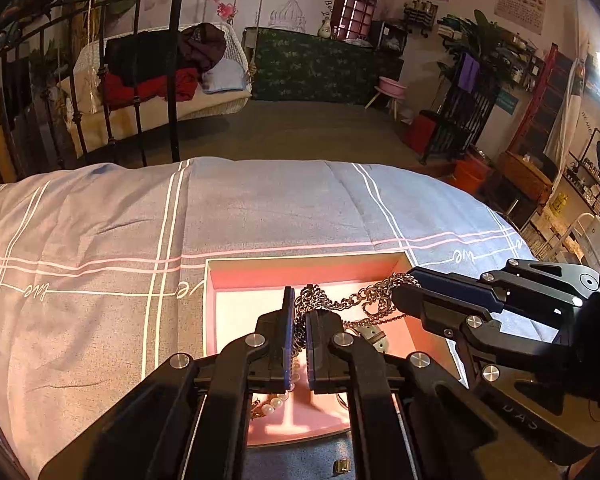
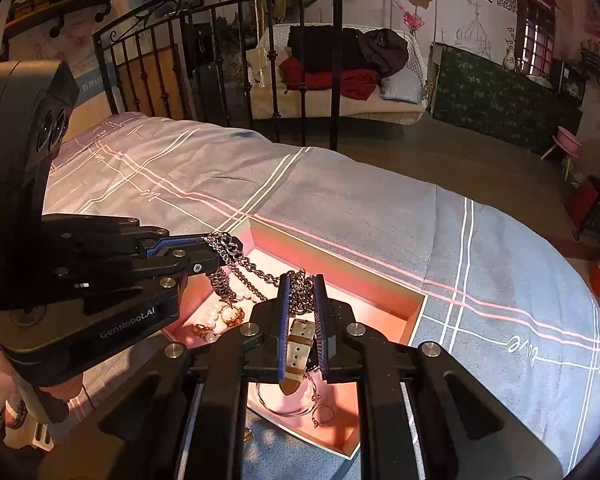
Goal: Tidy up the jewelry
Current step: 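Carry the gold chains over the box and open both grippers, then grasp a small gold charm from the cover with the left gripper, then lower the gold charm into the box and open the left gripper, then grasp the gold star brooch with the left gripper, then lower the gold brooch into the box and open the left gripper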
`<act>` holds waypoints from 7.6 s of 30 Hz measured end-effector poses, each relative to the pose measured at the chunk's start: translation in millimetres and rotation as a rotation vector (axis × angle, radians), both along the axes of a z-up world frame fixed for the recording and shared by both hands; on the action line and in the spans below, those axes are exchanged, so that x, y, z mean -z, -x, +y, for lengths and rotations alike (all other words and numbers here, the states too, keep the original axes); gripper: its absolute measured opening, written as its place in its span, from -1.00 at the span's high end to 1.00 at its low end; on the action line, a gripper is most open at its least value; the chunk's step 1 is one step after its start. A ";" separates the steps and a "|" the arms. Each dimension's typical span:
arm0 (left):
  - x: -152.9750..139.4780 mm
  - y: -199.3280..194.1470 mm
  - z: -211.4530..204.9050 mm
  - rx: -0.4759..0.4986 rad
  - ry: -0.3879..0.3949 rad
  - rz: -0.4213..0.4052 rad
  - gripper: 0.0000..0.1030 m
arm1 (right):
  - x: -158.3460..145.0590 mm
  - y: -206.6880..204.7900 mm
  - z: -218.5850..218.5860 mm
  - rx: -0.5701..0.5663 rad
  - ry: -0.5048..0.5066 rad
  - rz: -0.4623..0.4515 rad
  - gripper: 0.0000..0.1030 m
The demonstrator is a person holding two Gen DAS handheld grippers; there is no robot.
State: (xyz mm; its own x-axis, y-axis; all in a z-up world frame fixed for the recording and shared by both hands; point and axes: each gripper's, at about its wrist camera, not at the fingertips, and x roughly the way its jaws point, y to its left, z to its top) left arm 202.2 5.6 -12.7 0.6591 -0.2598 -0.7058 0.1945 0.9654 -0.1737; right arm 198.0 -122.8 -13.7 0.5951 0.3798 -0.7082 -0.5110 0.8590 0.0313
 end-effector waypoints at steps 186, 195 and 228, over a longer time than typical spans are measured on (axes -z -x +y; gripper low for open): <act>64.5 103.7 -19.0 0.040 -0.037 0.112 0.68 | 82.2 108.4 -13.9 -0.034 0.038 0.168 0.95; 9.9 72.3 -30.0 0.039 -0.077 -0.031 0.68 | 36.7 82.7 -9.1 0.001 0.020 0.039 0.95; 12.3 5.5 -36.7 -0.005 -0.090 0.023 0.68 | 27.3 37.0 -8.9 0.071 0.037 0.022 0.95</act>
